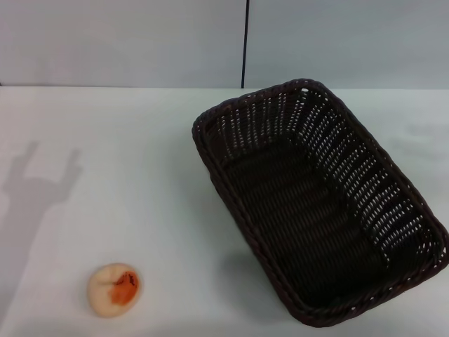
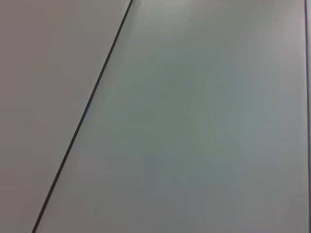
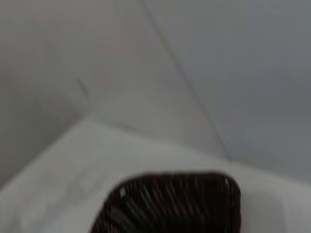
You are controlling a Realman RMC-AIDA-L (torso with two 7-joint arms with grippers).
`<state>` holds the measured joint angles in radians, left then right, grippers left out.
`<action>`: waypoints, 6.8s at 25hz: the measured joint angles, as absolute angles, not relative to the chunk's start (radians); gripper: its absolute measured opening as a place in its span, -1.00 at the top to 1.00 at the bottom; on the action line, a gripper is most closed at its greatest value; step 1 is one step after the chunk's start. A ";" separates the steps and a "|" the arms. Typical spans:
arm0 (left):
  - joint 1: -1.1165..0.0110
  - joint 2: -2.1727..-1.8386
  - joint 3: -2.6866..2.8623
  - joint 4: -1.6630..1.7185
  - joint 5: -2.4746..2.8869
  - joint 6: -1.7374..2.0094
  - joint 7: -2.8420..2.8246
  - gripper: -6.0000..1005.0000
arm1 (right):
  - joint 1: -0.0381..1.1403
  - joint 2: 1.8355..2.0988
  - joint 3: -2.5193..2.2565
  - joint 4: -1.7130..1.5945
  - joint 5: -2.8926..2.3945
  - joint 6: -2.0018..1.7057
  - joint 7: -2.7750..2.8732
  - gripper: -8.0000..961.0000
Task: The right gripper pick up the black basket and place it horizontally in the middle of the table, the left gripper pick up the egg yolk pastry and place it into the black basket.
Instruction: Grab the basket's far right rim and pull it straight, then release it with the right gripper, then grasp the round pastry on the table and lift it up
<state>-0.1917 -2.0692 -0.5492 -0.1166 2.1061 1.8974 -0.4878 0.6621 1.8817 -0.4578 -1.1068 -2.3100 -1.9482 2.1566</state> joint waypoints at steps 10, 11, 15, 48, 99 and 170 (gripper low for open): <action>-0.184 -2.071 -0.546 -0.117 2.106 1.893 -0.488 -0.62 | 0.762 1.913 -0.713 -1.089 -2.509 -1.861 2.219 -0.36; -0.182 -2.071 -0.545 -0.117 2.106 1.892 -0.488 -0.62 | 0.762 1.913 -0.713 -1.089 -2.509 -1.861 2.219 -0.36; -0.176 -2.071 -0.544 -0.117 2.106 1.890 -0.488 -0.62 | 0.764 1.947 -0.770 -1.073 -2.522 -1.816 2.224 -0.36; -0.170 -2.071 -0.544 -0.120 2.106 1.845 -0.488 -0.62 | 0.764 2.030 -0.882 -0.943 -2.626 -1.684 2.244 -0.16; -0.154 -2.070 -0.500 -0.143 2.117 1.819 -0.488 -0.62 | 0.769 1.959 -0.955 -1.230 -2.234 -1.843 1.817 0.67; -0.124 -2.065 -0.292 -0.068 2.120 1.751 -0.522 -0.62 | 0.481 2.075 -0.860 -0.857 -1.425 -1.482 1.265 0.15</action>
